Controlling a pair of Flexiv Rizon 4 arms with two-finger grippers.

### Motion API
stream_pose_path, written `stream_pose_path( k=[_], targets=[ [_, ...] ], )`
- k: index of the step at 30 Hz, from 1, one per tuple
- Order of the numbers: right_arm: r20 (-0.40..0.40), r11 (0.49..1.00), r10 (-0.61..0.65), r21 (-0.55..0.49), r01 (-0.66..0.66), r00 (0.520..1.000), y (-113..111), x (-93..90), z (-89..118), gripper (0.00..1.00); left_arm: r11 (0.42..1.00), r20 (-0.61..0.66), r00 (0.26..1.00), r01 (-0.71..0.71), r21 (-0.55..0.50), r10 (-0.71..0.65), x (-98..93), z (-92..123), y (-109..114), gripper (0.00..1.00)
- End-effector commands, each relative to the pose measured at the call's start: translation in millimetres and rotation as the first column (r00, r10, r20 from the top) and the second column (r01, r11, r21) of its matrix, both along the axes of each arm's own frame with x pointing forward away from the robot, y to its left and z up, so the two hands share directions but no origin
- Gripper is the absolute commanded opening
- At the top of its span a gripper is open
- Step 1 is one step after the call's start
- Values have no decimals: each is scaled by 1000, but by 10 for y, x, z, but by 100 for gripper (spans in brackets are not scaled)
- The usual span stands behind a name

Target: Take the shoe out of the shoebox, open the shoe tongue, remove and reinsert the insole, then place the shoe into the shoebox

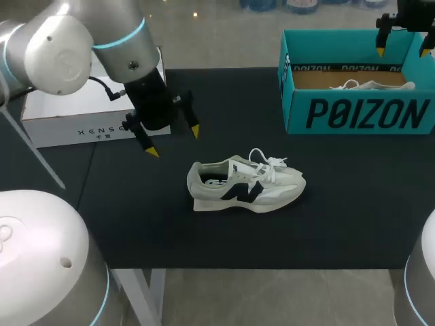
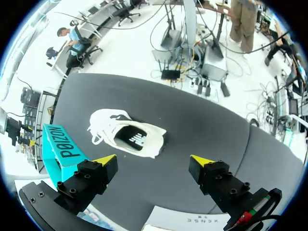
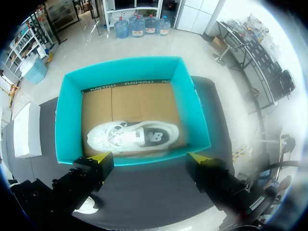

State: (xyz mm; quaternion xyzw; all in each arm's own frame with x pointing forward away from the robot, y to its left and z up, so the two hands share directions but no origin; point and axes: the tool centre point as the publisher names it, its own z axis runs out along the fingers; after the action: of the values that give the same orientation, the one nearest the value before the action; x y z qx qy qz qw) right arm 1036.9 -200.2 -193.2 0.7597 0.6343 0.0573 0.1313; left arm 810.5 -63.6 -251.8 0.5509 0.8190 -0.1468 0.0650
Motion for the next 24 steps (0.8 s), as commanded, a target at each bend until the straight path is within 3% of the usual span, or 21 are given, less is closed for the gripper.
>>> stream_pose_path(
  k=[1,3,24],
  targets=[
    [-1,1000,-1,-1,1,1000,2,1,1,100,722,-239,943,-331,-608,231,-189,-151,245,100],
    [-1,1000,-1,-1,1,1000,2,1,1,100,737,-296,933,-346,-580,205,-240,-167,251,100],
    [-1,1000,-1,-1,1,1000,2,1,1,100,737,-296,933,-346,-580,205,-240,-167,251,100]
  ],
)
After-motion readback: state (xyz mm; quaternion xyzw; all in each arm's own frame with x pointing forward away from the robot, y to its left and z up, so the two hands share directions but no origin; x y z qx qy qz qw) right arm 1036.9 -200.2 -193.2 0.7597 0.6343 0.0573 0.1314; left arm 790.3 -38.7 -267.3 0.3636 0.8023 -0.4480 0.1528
